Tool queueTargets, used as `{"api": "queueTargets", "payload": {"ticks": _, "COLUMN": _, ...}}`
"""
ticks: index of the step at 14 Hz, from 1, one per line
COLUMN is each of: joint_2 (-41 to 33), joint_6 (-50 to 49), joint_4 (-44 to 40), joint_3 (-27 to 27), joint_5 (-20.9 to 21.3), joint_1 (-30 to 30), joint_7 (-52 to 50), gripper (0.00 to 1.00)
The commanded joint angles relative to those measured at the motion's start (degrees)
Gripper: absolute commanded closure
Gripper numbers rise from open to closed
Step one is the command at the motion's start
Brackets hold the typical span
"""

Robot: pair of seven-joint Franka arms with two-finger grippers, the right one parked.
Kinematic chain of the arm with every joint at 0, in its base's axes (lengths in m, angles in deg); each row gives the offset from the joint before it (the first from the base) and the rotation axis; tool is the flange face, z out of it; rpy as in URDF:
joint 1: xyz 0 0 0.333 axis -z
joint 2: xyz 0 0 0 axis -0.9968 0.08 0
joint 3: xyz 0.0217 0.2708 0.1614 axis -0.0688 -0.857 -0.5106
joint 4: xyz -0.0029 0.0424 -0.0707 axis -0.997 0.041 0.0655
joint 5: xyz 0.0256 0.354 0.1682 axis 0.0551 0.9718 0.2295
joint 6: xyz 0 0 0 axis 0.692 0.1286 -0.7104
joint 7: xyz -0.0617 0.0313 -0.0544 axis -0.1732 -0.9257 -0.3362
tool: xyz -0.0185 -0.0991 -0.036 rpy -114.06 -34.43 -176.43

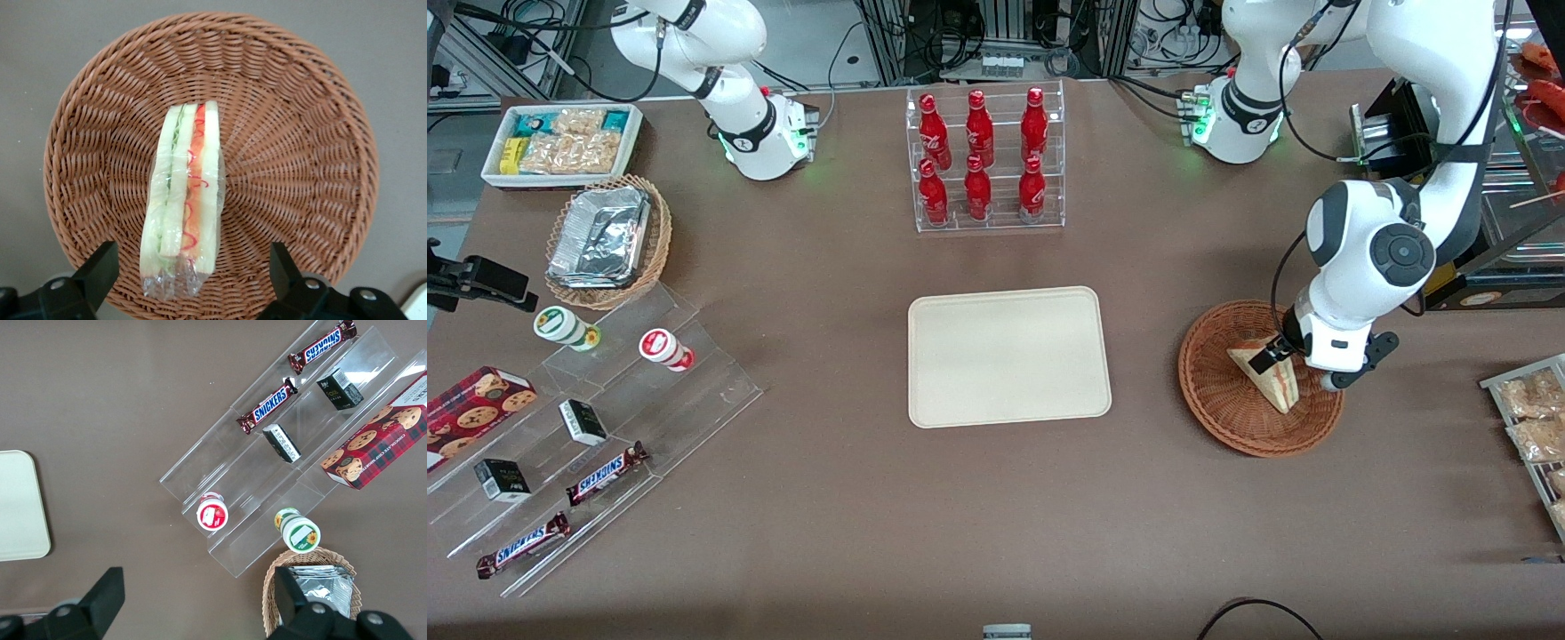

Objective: Place sandwich from basket to tray
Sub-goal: 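Lower the left gripper and close it on the sandwich's crust edge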

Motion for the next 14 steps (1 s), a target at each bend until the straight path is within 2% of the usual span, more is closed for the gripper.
{"api": "queueTargets", "payload": {"ticks": 1, "joint_2": 1.2, "joint_6": 0.3, "joint_4": 0.2, "joint_3": -0.1, "joint_5": -0.1, "joint_1": -0.1, "joint_7": -1.1, "gripper": 0.0}}
{"api": "queueTargets", "payload": {"ticks": 7, "joint_2": 4.0, "joint_6": 0.4, "joint_4": 0.1, "joint_3": -0.3, "joint_5": 0.1, "joint_1": -0.2, "joint_7": -1.0, "gripper": 0.0}}
{"api": "queueTargets", "payload": {"ticks": 8, "joint_2": 4.3, "joint_6": 0.4, "joint_4": 0.1, "joint_3": -0.3, "joint_5": 0.3, "joint_1": -0.2, "joint_7": -0.9, "gripper": 0.23}}
{"api": "queueTargets", "payload": {"ticks": 10, "joint_2": 4.3, "joint_6": 0.4, "joint_4": 0.1, "joint_3": -0.3, "joint_5": 0.4, "joint_1": -0.3, "joint_7": -0.1, "gripper": 0.9}}
{"api": "queueTargets", "payload": {"ticks": 11, "joint_2": 4.3, "joint_6": 0.3, "joint_4": 0.1, "joint_3": -0.3, "joint_5": 0.4, "joint_1": -0.3, "joint_7": 0.1, "gripper": 1.0}}
{"api": "queueTargets", "payload": {"ticks": 14, "joint_2": 3.8, "joint_6": -2.0, "joint_4": -0.9, "joint_3": -0.3, "joint_5": 0.6, "joint_1": -0.3, "joint_7": 1.0, "gripper": 1.0}}
